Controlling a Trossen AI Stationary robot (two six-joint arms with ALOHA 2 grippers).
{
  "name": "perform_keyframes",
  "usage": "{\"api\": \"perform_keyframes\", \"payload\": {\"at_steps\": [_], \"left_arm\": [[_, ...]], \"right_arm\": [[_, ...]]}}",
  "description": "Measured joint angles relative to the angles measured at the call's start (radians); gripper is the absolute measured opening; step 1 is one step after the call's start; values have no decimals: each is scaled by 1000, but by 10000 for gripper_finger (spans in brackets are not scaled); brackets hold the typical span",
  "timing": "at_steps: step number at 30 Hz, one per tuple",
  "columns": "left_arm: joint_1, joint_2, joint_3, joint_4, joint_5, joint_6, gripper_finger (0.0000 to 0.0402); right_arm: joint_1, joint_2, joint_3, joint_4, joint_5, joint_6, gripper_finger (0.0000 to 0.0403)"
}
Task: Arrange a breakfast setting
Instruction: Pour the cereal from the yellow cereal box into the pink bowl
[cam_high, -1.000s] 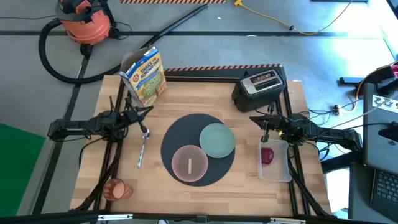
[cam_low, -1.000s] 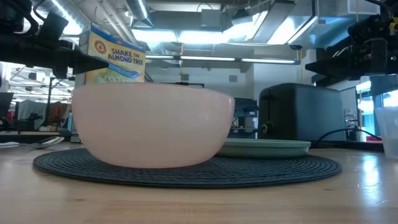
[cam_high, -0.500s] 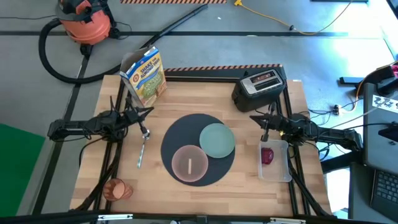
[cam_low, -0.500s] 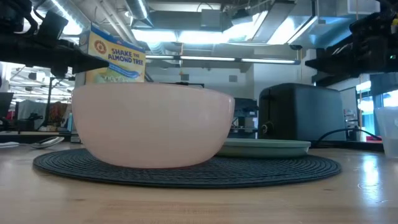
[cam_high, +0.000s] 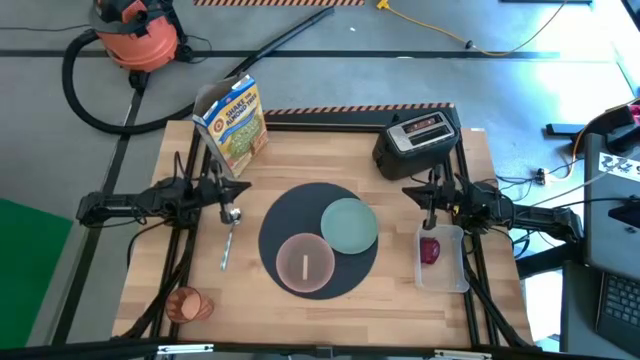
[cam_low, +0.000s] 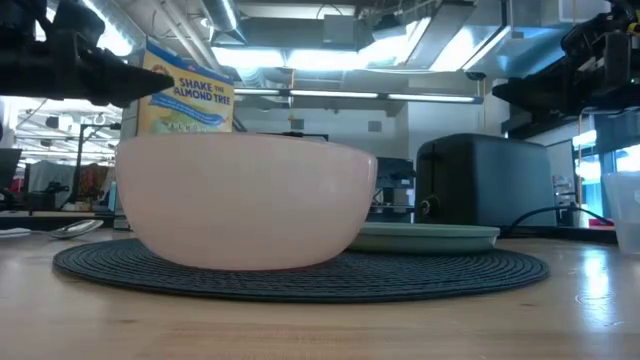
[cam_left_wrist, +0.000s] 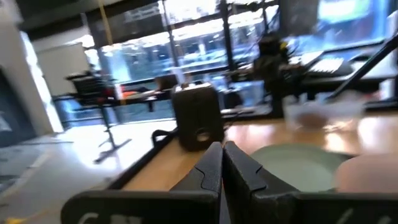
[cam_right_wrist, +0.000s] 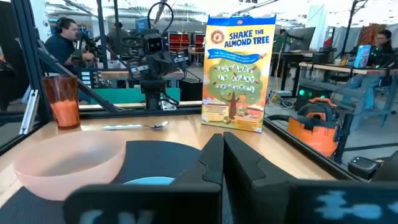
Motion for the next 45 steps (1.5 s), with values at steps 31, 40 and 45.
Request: {"api": "perform_keyframes", "payload": {"at_steps": [31, 40, 45], "left_arm": [[0, 361, 363, 16, -279, 56, 208], [-1, 536, 618, -325, -527, -82, 243], [-1, 545, 727, -495, -522, -245, 288]], "right_arm": [[-19, 744, 464, 282, 471, -353, 311], [-178, 791, 465, 272, 235, -162, 304], [-247, 806, 465, 273, 204, -129, 304]]}}
